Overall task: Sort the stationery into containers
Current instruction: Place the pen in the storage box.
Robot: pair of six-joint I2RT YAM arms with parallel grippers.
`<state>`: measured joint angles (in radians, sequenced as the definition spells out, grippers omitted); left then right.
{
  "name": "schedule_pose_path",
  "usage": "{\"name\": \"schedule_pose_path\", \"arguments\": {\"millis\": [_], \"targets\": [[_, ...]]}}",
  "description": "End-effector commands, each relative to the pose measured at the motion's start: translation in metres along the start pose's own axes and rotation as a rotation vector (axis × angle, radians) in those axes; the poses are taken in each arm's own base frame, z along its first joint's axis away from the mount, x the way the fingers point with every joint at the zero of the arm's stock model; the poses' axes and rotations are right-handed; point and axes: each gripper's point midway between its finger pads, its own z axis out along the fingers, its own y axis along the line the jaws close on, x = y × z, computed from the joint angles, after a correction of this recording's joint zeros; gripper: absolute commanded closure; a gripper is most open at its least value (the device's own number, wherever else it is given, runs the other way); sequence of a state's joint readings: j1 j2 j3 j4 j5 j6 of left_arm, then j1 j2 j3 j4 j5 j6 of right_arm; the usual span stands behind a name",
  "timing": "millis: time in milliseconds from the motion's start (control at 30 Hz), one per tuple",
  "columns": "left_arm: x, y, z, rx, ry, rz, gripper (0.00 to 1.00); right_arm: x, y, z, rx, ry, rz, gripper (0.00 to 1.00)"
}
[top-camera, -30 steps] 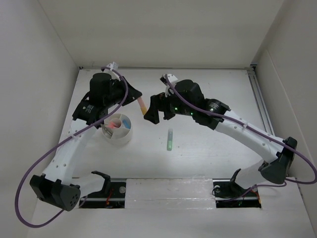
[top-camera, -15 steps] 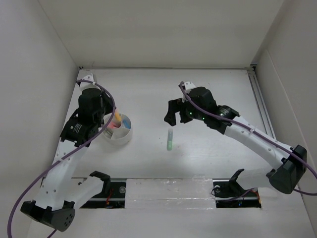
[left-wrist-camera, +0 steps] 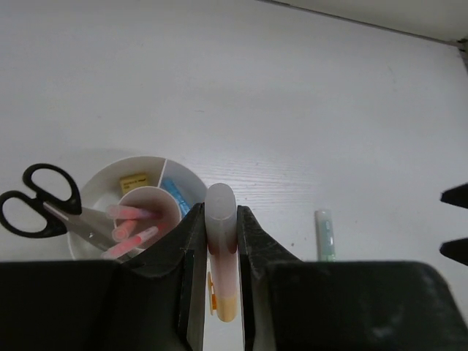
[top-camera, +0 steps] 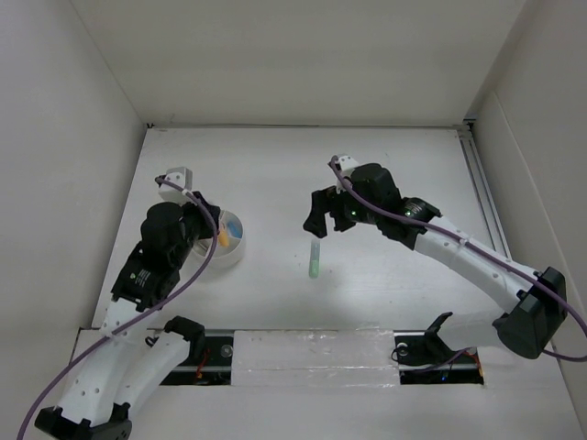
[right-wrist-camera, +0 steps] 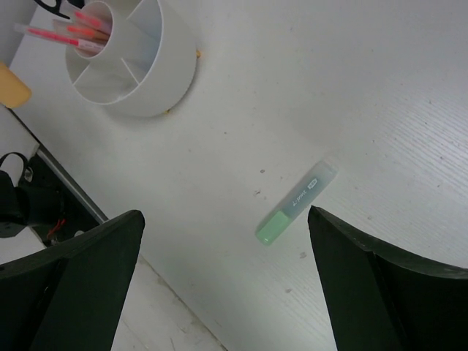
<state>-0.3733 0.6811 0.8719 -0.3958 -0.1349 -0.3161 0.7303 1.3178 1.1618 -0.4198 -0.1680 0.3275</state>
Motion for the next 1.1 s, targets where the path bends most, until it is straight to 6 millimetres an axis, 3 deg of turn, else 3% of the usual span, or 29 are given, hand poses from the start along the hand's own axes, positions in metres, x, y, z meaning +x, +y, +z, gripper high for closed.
{"name": "schedule_pose_path", "arguments": {"millis": [0,233,267,367,400,467,500,600,633,700,733,833,1067], "targets": [[-0.012,-0.031,-0.003,0.171,-0.045,0.034,1.0,-0.024,0.01,0.002,-0.071,-0.093,-0.051,0.0],[-0.019,-0.034,-0.005,0.205,-0.111,0.073,1.0,-0.04,0.029,0.011,-0.167,-0.194,-0.043,0.0],[-0.022,-0.031,-0.005,0.194,-0.131,0.07,1.0,-0.034,0.029,0.012,-0.163,-0.195,-0.034,0.0],[-0.021,-0.021,-0.003,0.142,-0.148,0.065,1.0,-0.034,0.049,-0.002,-0.198,-0.271,-0.002,0.0],[-0.023,-0.018,-0.003,0.13,-0.166,0.051,1.0,-0.02,0.048,-0.001,-0.196,-0.257,0.005,0.0],[-0.024,-0.013,-0.007,0.11,-0.194,0.02,1.0,-0.018,0.055,-0.012,-0.209,-0.298,-0.007,0.0],[-0.02,-0.01,-0.006,0.102,-0.199,0.019,1.0,0.001,0.058,-0.01,-0.213,-0.277,-0.015,0.0],[-0.032,0.005,-0.013,0.019,-0.263,-0.051,1.0,0.007,0.063,-0.031,-0.231,-0.329,0.0,0.0],[-0.029,0.006,-0.013,0.014,-0.251,-0.048,1.0,0.024,0.059,-0.03,-0.228,-0.313,0.01,0.0],[-0.023,0.007,-0.01,0.007,-0.226,-0.069,1.0,0.03,0.063,-0.049,-0.279,-0.362,0.023,0.0],[-0.023,0.007,-0.01,0.007,-0.225,-0.069,1.0,0.036,0.06,-0.046,-0.272,-0.348,0.024,0.0],[-0.011,0.009,-0.007,0.007,-0.197,-0.084,1.0,0.035,0.064,-0.06,-0.305,-0.377,0.028,0.0],[-0.011,0.025,-0.014,-0.039,-0.317,-0.277,1.0,0.042,0.066,-0.065,-0.328,-0.376,-0.023,0.0]]}}
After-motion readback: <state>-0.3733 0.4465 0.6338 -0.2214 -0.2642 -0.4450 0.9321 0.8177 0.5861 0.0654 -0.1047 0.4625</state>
